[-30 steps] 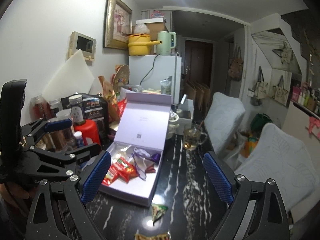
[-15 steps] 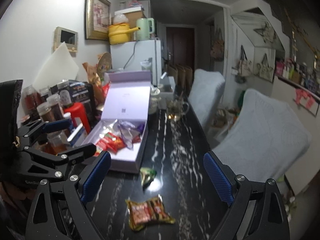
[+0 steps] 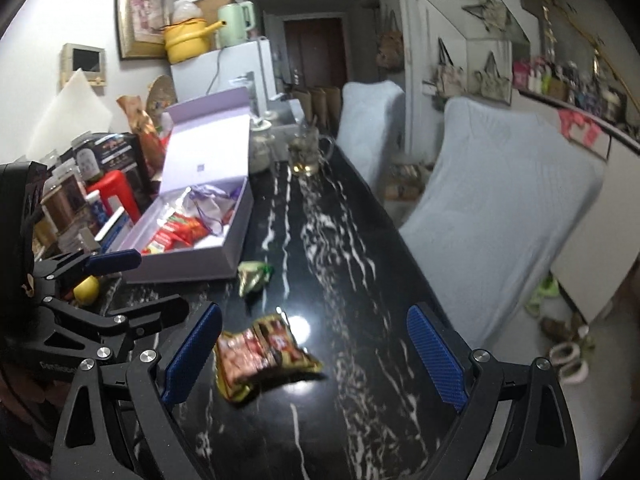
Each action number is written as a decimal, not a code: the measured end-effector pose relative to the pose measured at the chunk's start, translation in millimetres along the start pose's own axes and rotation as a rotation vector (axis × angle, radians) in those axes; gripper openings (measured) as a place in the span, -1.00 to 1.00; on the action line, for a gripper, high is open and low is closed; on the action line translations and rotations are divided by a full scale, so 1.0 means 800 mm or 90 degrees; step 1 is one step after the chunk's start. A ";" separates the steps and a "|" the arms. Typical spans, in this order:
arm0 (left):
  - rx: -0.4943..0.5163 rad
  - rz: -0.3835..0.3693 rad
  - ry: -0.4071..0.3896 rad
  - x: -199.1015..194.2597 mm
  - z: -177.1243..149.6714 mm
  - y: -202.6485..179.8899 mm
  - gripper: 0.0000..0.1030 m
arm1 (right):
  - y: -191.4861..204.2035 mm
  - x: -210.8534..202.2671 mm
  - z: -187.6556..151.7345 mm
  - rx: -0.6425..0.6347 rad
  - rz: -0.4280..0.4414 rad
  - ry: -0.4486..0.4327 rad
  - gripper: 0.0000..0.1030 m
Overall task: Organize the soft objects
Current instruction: 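Move both open grippers toward the cereal bag and green packet on the table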
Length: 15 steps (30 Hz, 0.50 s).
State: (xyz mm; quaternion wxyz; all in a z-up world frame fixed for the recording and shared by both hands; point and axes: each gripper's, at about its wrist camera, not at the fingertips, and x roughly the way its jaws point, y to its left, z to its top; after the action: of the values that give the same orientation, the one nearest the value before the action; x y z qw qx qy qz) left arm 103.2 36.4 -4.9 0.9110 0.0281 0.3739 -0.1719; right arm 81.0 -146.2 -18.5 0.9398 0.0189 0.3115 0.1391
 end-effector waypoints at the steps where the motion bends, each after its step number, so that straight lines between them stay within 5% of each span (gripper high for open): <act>1: 0.001 -0.001 0.005 0.004 -0.002 -0.001 0.94 | -0.001 0.002 -0.004 0.003 0.001 0.005 0.85; 15: 0.050 -0.032 0.073 0.065 -0.026 -0.031 0.94 | -0.039 0.023 -0.052 0.071 -0.011 0.049 0.84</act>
State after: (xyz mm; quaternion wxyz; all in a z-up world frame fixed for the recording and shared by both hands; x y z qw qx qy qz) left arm 115.4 1.2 -54.1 0.8816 0.0638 0.4190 -0.2075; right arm 78.5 -173.4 -66.2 0.9258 0.0628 0.3550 0.1138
